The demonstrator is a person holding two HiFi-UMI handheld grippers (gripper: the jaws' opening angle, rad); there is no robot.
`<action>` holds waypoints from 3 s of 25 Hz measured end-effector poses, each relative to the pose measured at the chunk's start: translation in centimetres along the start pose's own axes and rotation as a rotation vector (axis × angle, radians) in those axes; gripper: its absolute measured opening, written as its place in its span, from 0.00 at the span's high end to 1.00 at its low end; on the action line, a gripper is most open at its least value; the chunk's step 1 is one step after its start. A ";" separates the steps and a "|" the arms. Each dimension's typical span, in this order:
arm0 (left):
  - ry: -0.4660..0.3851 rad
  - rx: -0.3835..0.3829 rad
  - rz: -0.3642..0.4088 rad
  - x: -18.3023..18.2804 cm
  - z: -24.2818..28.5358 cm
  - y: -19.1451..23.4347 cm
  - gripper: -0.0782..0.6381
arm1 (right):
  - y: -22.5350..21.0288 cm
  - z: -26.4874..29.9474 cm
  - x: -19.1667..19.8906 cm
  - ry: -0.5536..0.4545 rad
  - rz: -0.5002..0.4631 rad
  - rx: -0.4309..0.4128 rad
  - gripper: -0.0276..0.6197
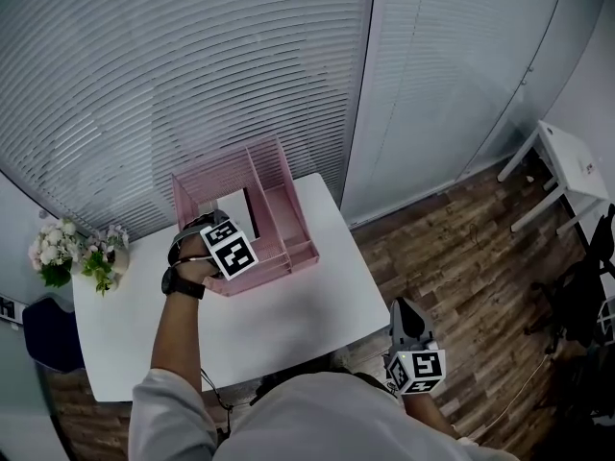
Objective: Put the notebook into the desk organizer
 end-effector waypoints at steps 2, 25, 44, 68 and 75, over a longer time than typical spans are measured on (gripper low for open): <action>0.002 0.011 0.005 -0.1 0.0 0.2 0.40 | -0.1 0.0 0.0 0.002 0.000 0.005 0.94; 0.007 0.216 0.025 0.0 -0.4 0.8 0.28 | -1.1 0.0 0.9 0.028 0.025 0.026 0.94; -0.673 -0.272 -0.326 -1.0 -13.3 -2.8 0.87 | 1.8 1.7 -1.4 -0.027 0.015 -0.094 0.94; -1.089 -0.445 -0.709 7.8 -17.9 -10.9 0.88 | 9.8 5.0 -3.6 -0.059 -0.064 -0.268 0.94; -1.101 -0.439 -0.726 9.0 -17.6 -9.9 0.88 | 11.8 6.2 -3.6 -0.035 -0.052 -0.293 0.94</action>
Point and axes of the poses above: the fingertips, and each gripper's own axes: z forward along the fingers, y to its left, x out of its underside, the point moved 6 cm from there along -z, backward along the fingers, and after that the axes turned 13 degrees about -y, right-handed, at the moved point
